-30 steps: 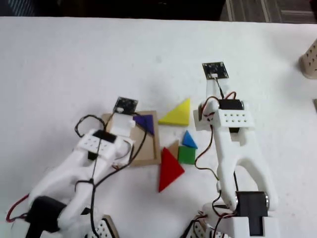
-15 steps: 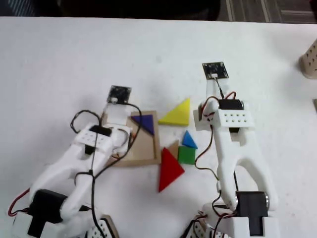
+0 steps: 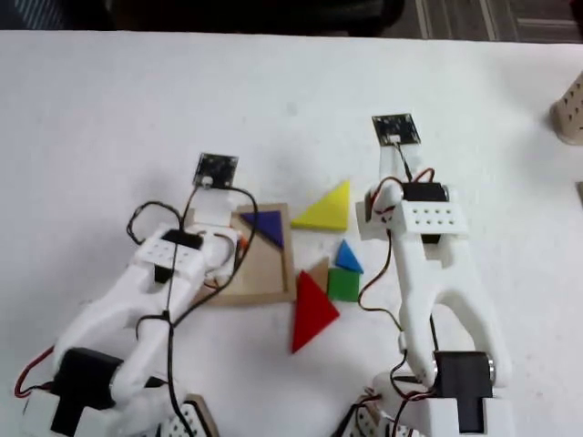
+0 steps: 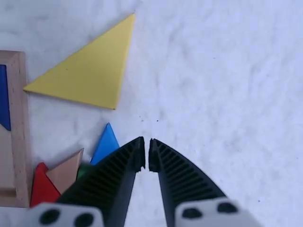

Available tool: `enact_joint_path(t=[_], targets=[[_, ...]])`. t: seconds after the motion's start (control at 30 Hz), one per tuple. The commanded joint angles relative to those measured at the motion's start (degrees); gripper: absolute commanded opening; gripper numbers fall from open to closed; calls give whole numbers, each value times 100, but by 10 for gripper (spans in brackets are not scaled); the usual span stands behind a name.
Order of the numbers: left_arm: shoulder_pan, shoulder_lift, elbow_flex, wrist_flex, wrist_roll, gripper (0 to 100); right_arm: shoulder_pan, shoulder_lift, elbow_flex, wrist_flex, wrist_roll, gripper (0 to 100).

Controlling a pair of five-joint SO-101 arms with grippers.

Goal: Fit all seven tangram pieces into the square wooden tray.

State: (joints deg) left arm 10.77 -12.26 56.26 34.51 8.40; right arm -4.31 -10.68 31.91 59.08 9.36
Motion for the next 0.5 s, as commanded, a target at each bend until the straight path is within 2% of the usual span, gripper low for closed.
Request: enact_joint_path(t=[0.0,0.17,0.33,0.47], targets=[[-75,-127,-185,-79,9,24,66,-40,-26,-48,105,20],[-532,-1059,-70,105,9,24,66,-48,-26,-48,114,20],[-620,-1279,378,-791,62,24,84,-40,-26,-48,114,20],[-593,-778,105,-1178,668,24,84,-31,-26,-48,114,20]])
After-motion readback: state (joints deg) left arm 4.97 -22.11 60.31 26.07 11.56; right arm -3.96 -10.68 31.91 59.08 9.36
